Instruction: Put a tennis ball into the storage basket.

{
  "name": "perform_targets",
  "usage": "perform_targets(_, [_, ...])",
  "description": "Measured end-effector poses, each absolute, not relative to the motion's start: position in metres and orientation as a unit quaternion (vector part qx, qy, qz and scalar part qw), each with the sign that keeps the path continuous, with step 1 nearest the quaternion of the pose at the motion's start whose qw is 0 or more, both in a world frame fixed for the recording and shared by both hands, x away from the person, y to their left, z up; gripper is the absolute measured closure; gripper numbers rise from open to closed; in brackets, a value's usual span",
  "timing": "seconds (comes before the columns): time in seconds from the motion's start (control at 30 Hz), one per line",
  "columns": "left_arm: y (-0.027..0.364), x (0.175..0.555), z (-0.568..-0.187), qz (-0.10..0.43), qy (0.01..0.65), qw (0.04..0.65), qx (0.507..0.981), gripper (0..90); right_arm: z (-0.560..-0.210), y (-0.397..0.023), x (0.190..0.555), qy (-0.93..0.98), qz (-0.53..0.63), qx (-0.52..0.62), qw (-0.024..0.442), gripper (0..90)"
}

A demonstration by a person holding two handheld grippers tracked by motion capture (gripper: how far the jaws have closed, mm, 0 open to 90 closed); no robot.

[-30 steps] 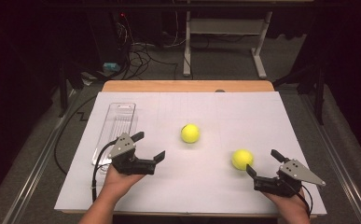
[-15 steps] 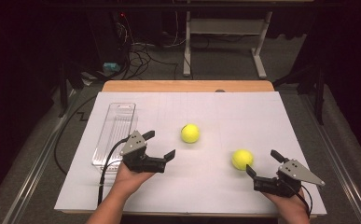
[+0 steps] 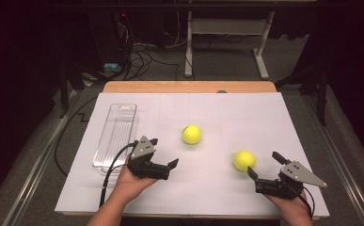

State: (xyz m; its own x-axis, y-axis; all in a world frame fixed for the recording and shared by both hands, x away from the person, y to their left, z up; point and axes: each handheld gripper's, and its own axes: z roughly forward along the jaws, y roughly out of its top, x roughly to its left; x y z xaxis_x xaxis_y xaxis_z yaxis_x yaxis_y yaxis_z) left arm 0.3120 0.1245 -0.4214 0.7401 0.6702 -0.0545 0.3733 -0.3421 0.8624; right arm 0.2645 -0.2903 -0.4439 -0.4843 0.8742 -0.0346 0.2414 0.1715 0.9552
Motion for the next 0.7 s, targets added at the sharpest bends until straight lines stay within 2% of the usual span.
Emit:
perform_targets(0.27, [0.115, 0.311, -0.433, 0.155, 0.32, 0.415, 0.838, 1.4, -0.444, -0.29, 0.265, 0.7, 0.503, 0.4, 0.311, 0.0])
perform_targets(0.7, [0.103, 0.316, -0.45, 0.112, 0.319, 0.325, 0.883, 1.4, -0.447, -0.289, 0.265, 0.707, 0.5, 0.398, 0.304, 0.0])
